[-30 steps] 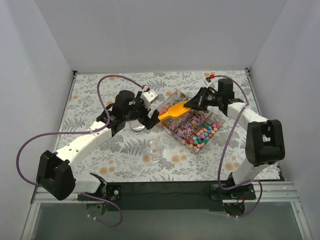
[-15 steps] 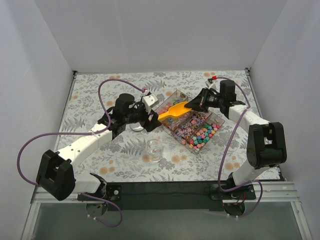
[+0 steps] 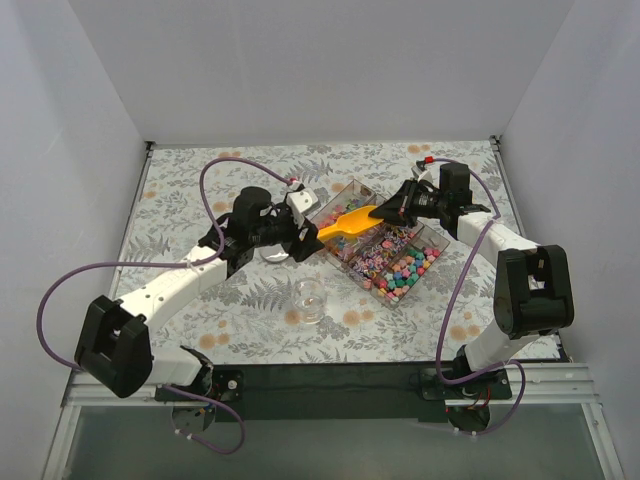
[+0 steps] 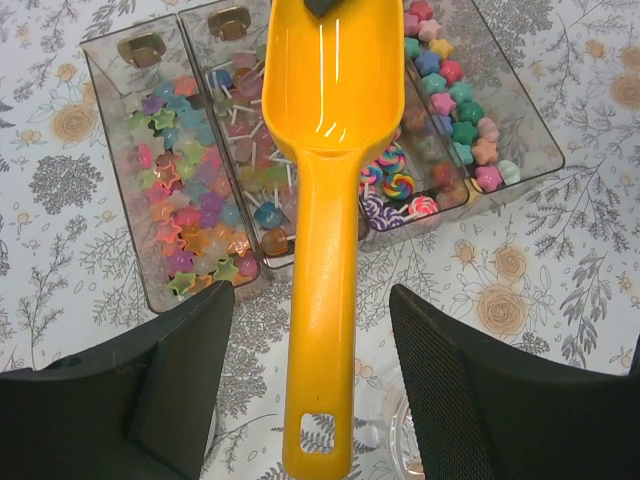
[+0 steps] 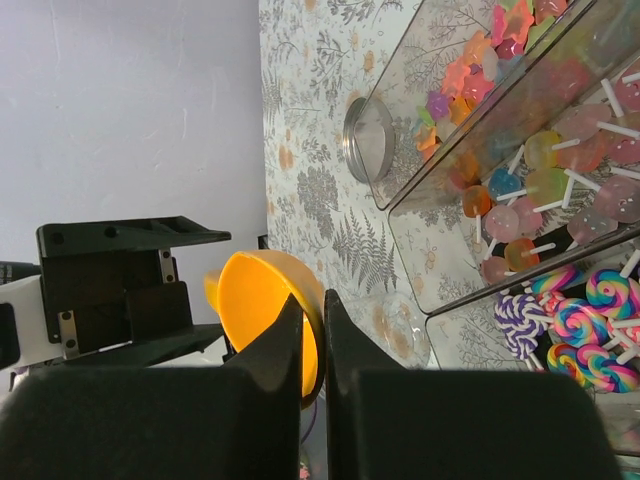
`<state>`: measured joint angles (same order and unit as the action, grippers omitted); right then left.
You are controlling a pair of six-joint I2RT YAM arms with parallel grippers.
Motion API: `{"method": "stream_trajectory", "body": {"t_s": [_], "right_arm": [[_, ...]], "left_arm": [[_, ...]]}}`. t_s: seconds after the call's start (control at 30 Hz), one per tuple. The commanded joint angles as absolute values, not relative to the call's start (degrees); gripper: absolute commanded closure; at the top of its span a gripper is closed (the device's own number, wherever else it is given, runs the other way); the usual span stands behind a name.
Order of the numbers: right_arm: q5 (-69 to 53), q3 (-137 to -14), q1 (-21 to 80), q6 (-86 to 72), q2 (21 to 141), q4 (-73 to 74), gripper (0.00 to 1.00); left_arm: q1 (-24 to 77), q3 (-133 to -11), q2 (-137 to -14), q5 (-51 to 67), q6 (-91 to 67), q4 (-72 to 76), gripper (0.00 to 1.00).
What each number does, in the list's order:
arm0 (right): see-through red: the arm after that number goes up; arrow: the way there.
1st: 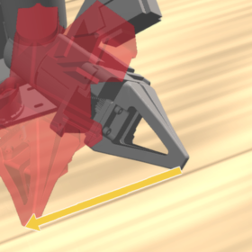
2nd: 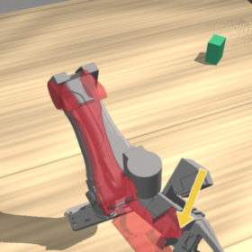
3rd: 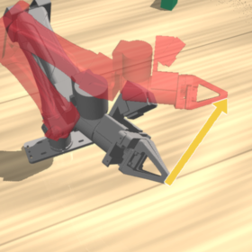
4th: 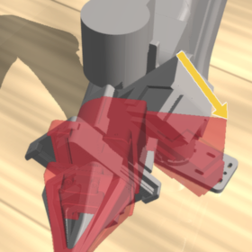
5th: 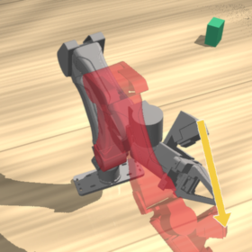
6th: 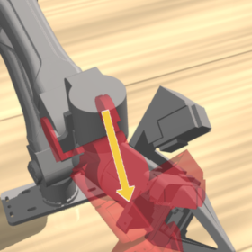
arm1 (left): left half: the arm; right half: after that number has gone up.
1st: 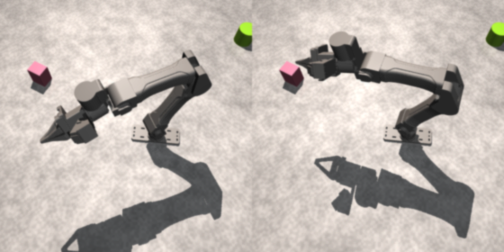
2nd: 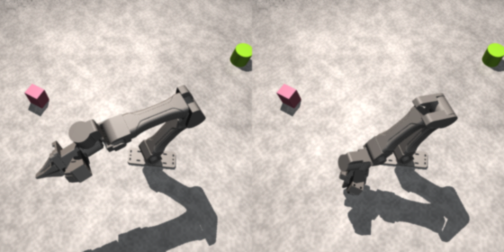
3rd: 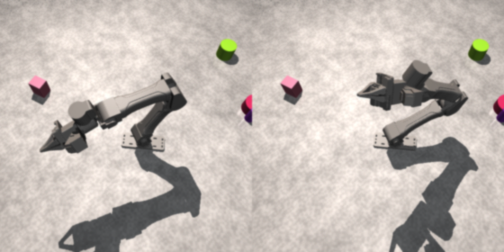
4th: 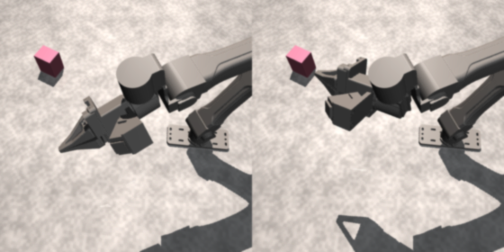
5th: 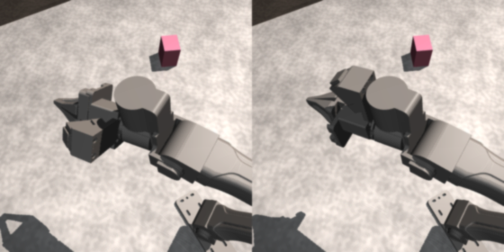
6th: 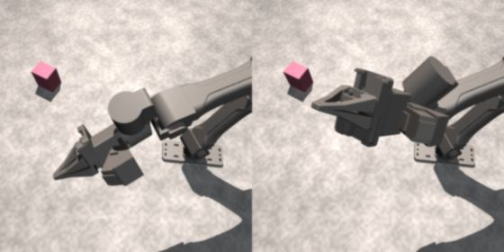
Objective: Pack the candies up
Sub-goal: Pick up the spatula from the center of the board.
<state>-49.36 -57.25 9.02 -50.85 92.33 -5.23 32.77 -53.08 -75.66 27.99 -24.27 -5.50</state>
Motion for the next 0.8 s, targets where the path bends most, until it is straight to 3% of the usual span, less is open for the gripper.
{"method": "stream_trajectory", "body": {"t_s": [0.0,0.2,0.77], "right_arm": [[-49.8,-57.0,8.9,-51.9,90.1,-7.8,0.99],[-49.7,-56.5,9.0,-52.1,89.9,-8.2,0.99],[-49.4,-55.0,8.9,-53.0,90.3,-9.4,0.99]], "left_arm": [[33.7,-54.3,-76.6,26.1,-23.4,-5.4,0.38],[34.6,-54.7,-77.2,23.6,-22.7,-5.7,0.46],[35.8,-56.4,-76.6,22.1,-21.7,-7.2,0.44]]}}
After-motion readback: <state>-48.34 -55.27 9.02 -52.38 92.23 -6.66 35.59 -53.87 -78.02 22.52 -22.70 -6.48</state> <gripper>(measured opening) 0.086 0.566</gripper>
